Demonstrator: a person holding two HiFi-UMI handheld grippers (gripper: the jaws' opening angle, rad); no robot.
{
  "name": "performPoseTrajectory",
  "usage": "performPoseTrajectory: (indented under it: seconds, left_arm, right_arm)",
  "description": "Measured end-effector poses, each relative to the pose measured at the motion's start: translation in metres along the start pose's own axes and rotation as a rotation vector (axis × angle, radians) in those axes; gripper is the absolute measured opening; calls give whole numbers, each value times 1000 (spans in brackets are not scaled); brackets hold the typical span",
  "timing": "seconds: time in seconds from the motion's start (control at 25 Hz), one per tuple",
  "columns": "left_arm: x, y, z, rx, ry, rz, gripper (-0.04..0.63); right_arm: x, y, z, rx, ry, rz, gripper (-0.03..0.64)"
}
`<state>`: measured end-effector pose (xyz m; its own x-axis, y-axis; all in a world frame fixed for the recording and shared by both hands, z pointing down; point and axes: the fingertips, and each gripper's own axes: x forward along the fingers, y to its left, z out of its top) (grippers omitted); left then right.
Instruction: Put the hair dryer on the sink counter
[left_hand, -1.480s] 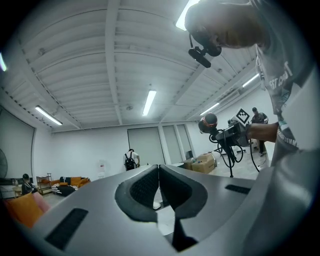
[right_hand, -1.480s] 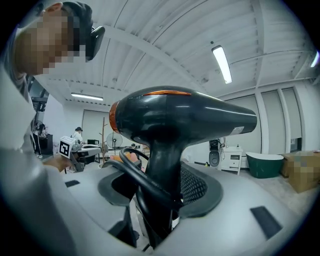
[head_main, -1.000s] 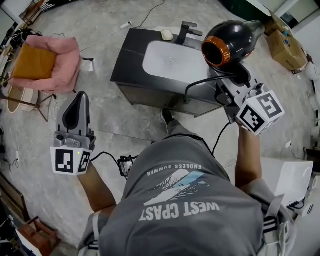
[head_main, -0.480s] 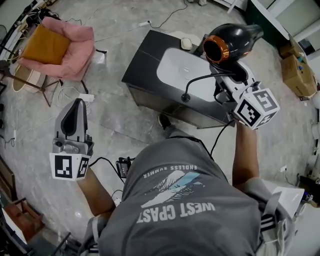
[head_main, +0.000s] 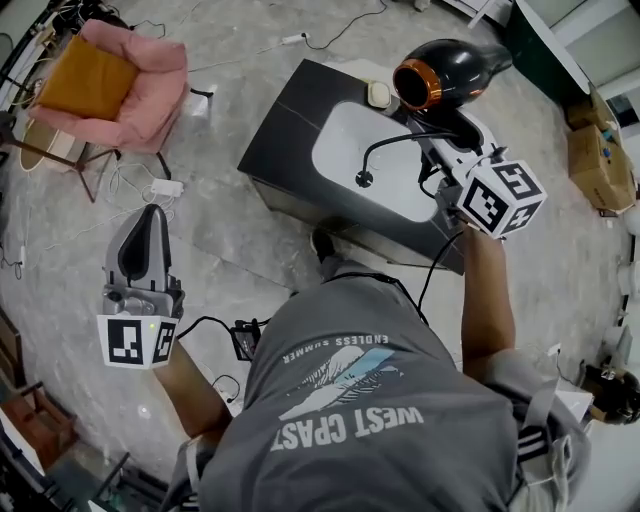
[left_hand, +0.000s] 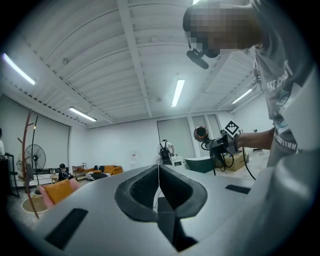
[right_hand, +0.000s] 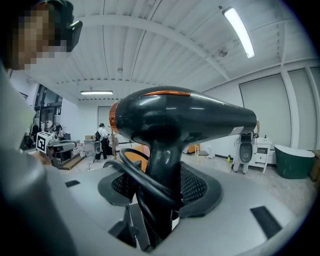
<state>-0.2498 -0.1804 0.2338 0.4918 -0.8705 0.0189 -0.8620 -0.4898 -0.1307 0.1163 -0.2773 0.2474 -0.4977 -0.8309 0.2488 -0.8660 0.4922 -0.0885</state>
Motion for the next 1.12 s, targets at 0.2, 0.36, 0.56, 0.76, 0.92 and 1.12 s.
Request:
performPoseTrajectory:
  seconds: [0.2,0.36,0.56,0.76,0.92,1.12]
  left_arm:
    - [14,5,-9,-11,34,28,20]
    - [21,9,-19,-23,70,54,20]
    - [17,-6,-30,-25,107,85,20]
    - [34,12,-43,-41,147,100,20]
    - [47,23,-48,-50,168,105,20]
    - [53,25,-57,-58,194,112,20]
  right_arm:
    - [37,-23,-11,29,34,16,247]
    - [67,-38,-21,50,63,32,247]
    - [84,-55,-43,68,88,48,247]
    - [134,-71,-55,91,127,50,247]
    - [168,-82,-66,104,164,49,247]
    - [195,-92,-89,122,211,51,247]
